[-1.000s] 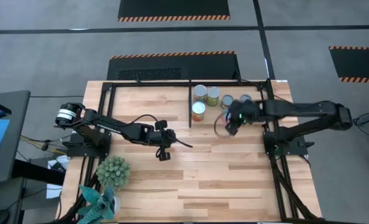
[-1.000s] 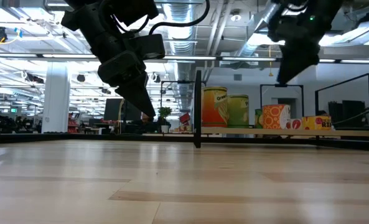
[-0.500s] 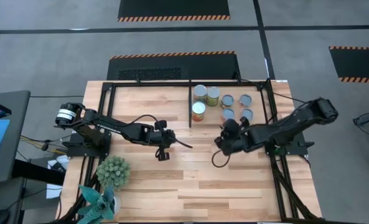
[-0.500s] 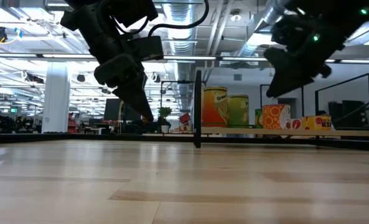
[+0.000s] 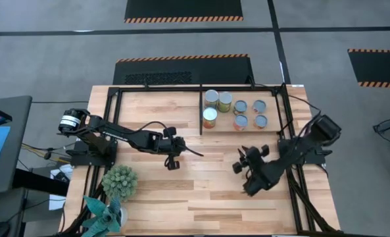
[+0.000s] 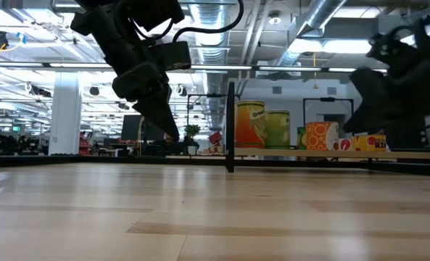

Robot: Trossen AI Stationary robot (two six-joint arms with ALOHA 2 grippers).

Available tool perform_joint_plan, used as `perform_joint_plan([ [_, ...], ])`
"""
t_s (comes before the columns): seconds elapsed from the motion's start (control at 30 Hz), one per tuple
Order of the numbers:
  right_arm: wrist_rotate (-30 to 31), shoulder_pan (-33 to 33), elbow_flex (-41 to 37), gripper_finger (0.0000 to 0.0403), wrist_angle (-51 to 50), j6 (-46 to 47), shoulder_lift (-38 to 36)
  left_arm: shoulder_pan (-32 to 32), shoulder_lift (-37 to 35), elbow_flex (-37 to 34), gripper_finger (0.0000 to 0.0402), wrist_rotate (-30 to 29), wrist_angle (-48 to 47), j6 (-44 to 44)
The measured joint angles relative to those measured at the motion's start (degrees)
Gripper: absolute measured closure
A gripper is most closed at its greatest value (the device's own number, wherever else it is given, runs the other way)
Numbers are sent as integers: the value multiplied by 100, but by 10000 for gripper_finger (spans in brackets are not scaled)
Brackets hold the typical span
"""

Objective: Pick and place cans onto a shelf
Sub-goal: Adjust the canned saucy meatballs on the shelf

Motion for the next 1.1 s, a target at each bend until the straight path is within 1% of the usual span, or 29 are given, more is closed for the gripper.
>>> perform_joint_plan([
  [0.13, 403, 69, -2, 293, -225, 912, 677, 0, 0, 0, 401, -273, -21, -42],
  [0.23, 638, -58, 4, 316, -196, 1386, 1137, 0, 0, 0, 402, -405, -42, -68],
  [0.33, 893, -208, 71, 348, -158, 1688, 1472, 2, 0, 0, 401, -420, -43, -72],
  [0.43, 1095, -334, 161, 387, -197, 1751, 1625, 2, 0, 0, 401, -422, -43, -72],
  [0.47, 1113, -360, 174, 393, -195, 1729, 1638, 2, 0, 0, 401, -422, -38, -72],
  [0.67, 1236, -519, 212, 377, -221, 1587, 1638, 2, 0, 0, 402, -429, 2, -42],
  [0.87, 1511, -711, 212, 397, -259, 1579, 1643, 2, 0, 0, 401, -431, -13, -33],
  [1.1, 1638, -980, 212, 383, -365, 1598, 1643, 2, 0, 0, 401, -431, -8, -35],
])
